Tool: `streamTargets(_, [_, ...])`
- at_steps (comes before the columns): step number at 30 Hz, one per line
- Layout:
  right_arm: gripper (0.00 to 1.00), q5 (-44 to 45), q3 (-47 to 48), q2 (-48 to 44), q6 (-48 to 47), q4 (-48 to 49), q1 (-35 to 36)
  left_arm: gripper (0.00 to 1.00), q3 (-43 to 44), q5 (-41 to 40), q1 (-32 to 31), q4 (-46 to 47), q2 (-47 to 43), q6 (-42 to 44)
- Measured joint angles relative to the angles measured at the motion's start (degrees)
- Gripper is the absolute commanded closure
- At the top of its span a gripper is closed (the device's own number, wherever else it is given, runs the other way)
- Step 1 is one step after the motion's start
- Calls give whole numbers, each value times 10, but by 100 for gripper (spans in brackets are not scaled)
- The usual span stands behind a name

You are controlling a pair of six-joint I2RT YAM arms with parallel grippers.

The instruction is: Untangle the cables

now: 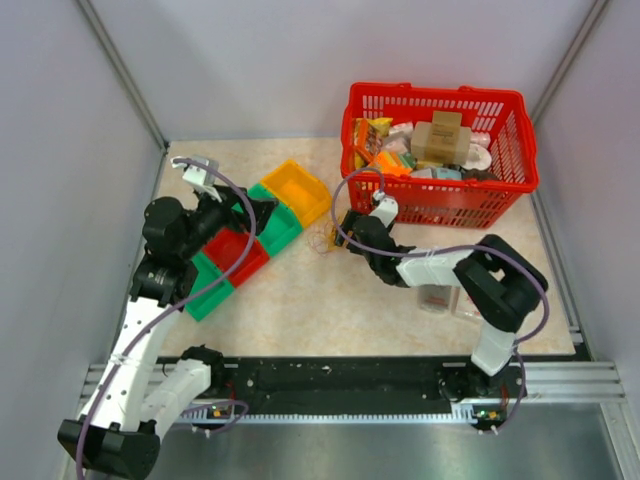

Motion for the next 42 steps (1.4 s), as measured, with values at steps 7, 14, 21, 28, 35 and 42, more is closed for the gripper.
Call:
streamTargets(7, [53, 51, 29, 93, -23, 37, 15, 8, -3, 3, 0, 7, 0, -9])
streamTargets(14, [100, 53, 30, 102, -63, 76, 16, 8, -7, 8, 0, 17, 8, -14])
streamTargets(21, [100, -1, -67, 8, -91, 95, 22, 9, -7, 24, 0, 20, 30, -26])
streamTargets(28, [100, -154, -126, -191, -101, 7, 26, 19, -6, 101, 0, 24, 85, -64])
streamTargets(35, [100, -278, -187, -329, -106, -76, 23, 21, -4, 204, -30, 60, 163, -116])
streamTargets(42, [100, -327, -222, -424, -120, -132, 8, 23, 54, 202, -135, -30, 205, -61])
